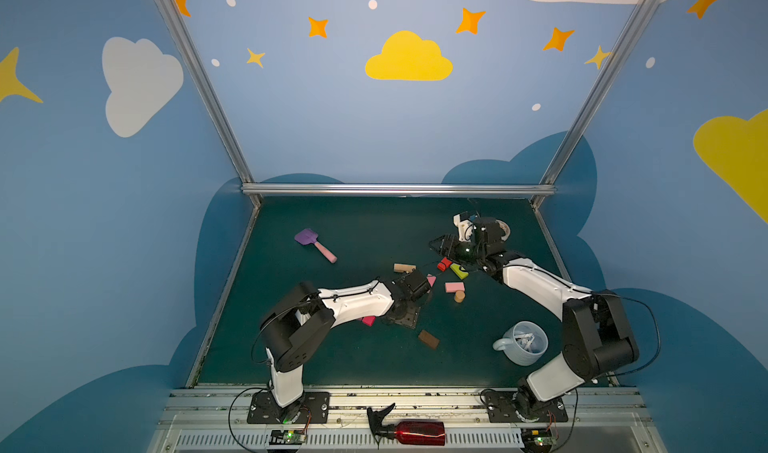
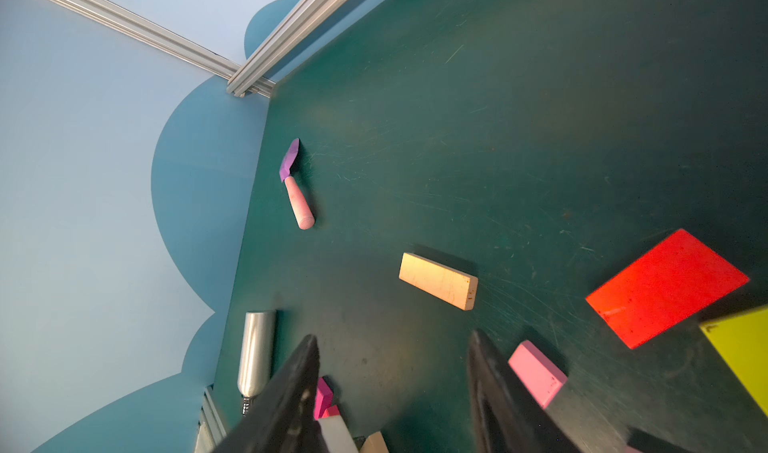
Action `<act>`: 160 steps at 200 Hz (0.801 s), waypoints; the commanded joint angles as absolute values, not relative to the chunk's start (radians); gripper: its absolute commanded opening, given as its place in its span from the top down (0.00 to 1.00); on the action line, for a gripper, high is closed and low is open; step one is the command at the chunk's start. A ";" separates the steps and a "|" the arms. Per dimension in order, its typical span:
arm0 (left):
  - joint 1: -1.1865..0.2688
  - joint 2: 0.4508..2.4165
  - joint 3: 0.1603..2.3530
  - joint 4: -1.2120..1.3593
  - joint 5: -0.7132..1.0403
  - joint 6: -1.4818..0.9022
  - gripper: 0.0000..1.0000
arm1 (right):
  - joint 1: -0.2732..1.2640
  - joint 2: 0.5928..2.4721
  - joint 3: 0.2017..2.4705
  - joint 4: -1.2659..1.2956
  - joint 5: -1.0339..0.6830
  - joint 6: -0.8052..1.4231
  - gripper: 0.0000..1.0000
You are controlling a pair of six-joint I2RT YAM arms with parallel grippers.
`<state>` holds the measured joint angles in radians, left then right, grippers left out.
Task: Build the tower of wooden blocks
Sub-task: 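Lift the beige block with the left gripper toward the other beige block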
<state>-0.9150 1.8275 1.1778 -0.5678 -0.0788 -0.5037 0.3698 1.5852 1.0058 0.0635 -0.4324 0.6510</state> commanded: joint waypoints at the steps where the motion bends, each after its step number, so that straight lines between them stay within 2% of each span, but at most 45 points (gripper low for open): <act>1: -0.891 1.841 1.224 -0.631 -0.093 -0.554 0.49 | 0.362 1.582 1.020 0.070 -0.443 0.650 0.44; 160: -0.772 2.089 1.603 -0.781 -0.160 -0.617 0.48 | 0.330 1.550 0.984 0.077 -0.447 0.652 0.44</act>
<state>-0.7803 2.0491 1.5467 -0.7235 -0.1268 -0.6083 0.3374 1.5841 1.0035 0.0639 -0.4389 0.6514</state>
